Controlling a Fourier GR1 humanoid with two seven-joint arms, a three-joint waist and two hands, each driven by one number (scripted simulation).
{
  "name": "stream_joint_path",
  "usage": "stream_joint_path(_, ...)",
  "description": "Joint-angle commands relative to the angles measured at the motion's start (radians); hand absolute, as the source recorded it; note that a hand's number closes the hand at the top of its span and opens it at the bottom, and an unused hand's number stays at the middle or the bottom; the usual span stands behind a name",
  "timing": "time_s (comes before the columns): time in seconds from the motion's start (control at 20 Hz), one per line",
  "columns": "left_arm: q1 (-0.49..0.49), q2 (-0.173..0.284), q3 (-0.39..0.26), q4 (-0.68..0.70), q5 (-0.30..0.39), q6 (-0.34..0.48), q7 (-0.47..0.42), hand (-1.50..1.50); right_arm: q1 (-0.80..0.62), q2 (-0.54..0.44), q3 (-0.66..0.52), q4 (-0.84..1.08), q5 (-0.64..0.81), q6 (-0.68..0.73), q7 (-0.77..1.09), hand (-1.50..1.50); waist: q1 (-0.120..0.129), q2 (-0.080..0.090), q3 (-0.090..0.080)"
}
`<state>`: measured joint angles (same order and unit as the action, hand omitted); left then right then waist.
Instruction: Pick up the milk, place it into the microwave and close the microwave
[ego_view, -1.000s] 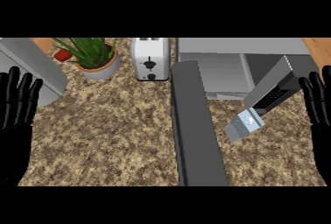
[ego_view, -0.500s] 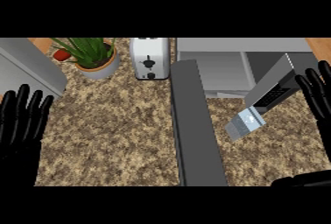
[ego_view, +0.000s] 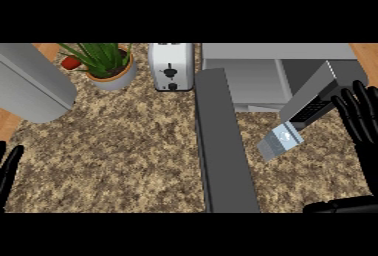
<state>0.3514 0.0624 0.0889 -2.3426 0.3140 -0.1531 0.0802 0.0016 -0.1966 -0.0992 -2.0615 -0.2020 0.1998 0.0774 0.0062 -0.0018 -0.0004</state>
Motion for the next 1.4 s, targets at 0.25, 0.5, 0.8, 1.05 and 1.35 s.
stream_joint_path(0.25, 0.133, -0.026, 0.036, -0.097, 0.039, -0.057, -0.017, -1.50, 0.052, 0.044, 0.003, 0.164, 0.144, -0.014, -0.131, -1.50, 0.002, 0.001, 0.001)
stream_joint_path(0.5, 0.214, -0.001, 0.103, -0.127, 0.133, -0.134, -0.031, -1.50, 0.015, 0.047, -0.026, 0.349, 0.213, -0.046, -0.244, -1.50, 0.012, 0.001, 0.001)
stream_joint_path(0.8, 0.294, -0.023, 0.141, -0.109, 0.158, -0.207, -0.091, -1.50, -0.016, 0.046, -0.045, 0.551, 0.274, -0.079, -0.345, -1.50, 0.014, 0.001, 0.001)
stream_joint_path(1.05, 0.356, -0.059, 0.107, -0.179, 0.158, -0.224, -0.080, -1.50, -0.031, 0.046, -0.065, 0.744, 0.318, -0.109, -0.447, -1.50, 0.024, 0.001, 0.002)
stream_joint_path(1.35, 0.431, -0.062, 0.131, -0.188, 0.179, -0.278, -0.133, -1.50, -0.107, -0.011, -0.115, 1.024, 0.343, -0.096, -0.657, -1.50, 0.038, 0.002, 0.003)
